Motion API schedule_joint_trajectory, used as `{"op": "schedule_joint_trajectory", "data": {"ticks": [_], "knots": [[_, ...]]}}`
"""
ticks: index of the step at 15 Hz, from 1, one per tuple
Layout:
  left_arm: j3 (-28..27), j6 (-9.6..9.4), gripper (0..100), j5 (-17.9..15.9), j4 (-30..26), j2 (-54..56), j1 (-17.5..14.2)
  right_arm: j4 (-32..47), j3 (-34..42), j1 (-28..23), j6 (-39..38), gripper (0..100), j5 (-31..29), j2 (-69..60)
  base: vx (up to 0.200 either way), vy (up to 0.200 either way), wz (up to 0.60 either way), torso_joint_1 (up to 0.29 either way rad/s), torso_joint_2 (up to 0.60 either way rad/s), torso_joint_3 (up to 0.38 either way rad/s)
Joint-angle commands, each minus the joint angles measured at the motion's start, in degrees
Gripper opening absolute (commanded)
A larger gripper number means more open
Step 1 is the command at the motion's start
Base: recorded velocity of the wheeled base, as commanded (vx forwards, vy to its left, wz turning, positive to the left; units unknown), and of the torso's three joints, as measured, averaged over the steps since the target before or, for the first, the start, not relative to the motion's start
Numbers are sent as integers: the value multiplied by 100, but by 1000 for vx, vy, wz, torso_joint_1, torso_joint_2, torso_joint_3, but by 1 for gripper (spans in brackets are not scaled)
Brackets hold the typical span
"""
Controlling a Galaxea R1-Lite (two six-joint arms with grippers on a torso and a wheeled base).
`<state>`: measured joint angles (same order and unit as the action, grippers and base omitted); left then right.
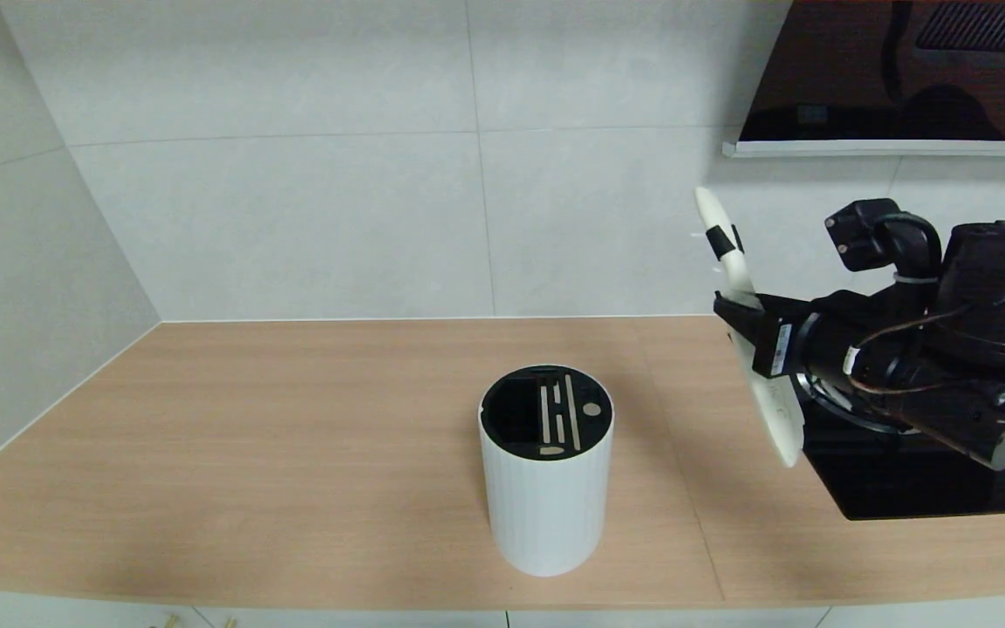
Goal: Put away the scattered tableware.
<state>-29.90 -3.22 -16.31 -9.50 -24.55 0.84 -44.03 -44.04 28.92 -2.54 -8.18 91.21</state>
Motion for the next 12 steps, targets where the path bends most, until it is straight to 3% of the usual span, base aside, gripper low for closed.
{"op": "schedule_joint_trajectory", "data": {"ticks": [1, 2, 4, 5, 6, 8, 10, 11, 12], "knots": [[-1510, -126, 100, -355, 0, -2484, 839, 237, -491, 343, 7, 0, 1, 11, 0, 0, 0, 0, 0, 0], [-1712, 419, 100, -364, 220, -3108, 1463, 518, -579, 642, -10, 0, 1, -7, 0, 0, 0, 0, 0, 0], [-1527, 1359, 100, -373, 1354, -3970, 2219, 527, -438, 1011, -10, 0, -8, -7, 0, 0, 0, 0, 0, 0], [-1316, 1772, 100, -373, 2127, -4356, 2350, 571, -403, 1160, -10, 0, 1, -16, 0, 0, 0, 0, 0, 0], [-1158, 2009, 100, -373, 2699, -4638, 2368, 545, -315, 1187, -10, 0, 18, -24, 0, 0, 0, 0, 0, 0], [-815, 2616, 100, -311, 4369, -5534, 2561, 483, -210, 1292, 16, 0, 71, -51, 0, 0, 0, 0, 0, 0], [-719, 3451, 100, -311, 5204, -5807, 2772, 475, -201, 1529, -28, 0, 53, 2, 0, 0, 0, 0, 0, 0], [-798, 4110, 100, -302, 5467, -5938, 2939, 448, -263, 1696, -45, 0, 18, 116, 0, 0, 0, 0, 0, 0], [-842, 4488, 100, -302, 5581, -6035, 3027, 378, -280, 1767, -107, 0, 9, 169, 0, 0, 0, 0, 0, 0]]}}
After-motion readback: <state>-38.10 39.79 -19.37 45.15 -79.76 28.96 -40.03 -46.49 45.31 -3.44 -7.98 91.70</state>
